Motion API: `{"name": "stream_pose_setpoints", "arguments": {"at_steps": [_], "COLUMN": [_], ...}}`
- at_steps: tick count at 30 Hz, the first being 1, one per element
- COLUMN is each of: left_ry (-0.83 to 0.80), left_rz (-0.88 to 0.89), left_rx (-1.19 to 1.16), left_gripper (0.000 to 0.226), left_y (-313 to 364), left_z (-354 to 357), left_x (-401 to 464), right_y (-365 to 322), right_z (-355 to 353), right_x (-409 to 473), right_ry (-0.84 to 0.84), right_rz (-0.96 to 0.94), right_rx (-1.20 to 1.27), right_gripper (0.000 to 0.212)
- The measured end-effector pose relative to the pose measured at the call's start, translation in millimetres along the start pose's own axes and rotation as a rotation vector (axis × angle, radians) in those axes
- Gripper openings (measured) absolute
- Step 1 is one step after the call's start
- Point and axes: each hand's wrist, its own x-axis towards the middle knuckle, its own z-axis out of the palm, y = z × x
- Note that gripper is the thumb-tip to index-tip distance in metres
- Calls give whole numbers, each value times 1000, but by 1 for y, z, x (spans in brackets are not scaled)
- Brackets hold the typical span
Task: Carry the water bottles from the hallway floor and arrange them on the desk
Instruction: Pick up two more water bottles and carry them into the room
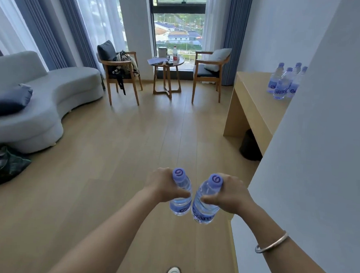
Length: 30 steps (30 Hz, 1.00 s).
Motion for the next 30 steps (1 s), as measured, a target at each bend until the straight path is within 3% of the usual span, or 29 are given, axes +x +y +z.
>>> {"name": "stream_pose_setpoints", "arguments": {"at_steps": [7,17,30], "left_ry": [-13,-58,-144], "left_rz": [124,164,330], "left_rx": [4,-37,-45], "left_gripper": [45,44,44], "left_y": [-21,-18,89], "left_z": [-29,-21,-1], "left_x": [154,320,584], "right_y": [9,49,174], "right_z": [-15,-48,-129], "right_x": [130,275,460], "right_ry": [58,122,240], "right_rz": [101,229,347], "right_rx": [10,50,144], "right_gripper": [37,41,38]}}
